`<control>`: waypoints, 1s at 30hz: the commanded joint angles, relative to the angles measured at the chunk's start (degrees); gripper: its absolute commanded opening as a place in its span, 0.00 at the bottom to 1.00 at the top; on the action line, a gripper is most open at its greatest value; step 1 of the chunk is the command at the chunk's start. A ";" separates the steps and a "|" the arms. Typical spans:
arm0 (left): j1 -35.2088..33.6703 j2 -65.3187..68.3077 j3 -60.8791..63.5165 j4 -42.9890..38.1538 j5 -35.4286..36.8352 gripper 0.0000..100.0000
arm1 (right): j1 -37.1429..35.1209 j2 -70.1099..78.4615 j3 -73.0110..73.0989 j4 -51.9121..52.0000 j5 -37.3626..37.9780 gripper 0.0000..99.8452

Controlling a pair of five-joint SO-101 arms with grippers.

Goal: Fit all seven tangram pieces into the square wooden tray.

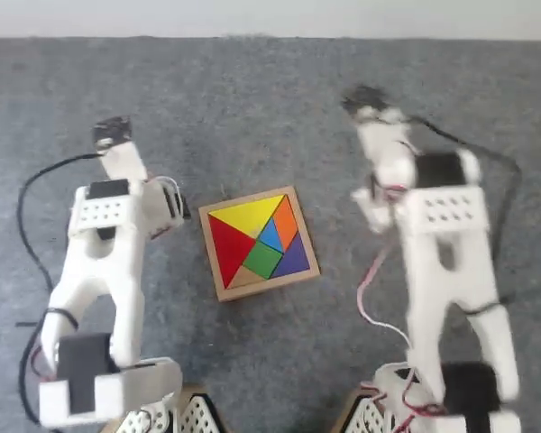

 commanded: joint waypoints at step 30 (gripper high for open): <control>-10.11 -96.53 60.26 10.02 -27.69 0.09 | 10.24 -83.47 78.86 -7.60 -11.34 0.01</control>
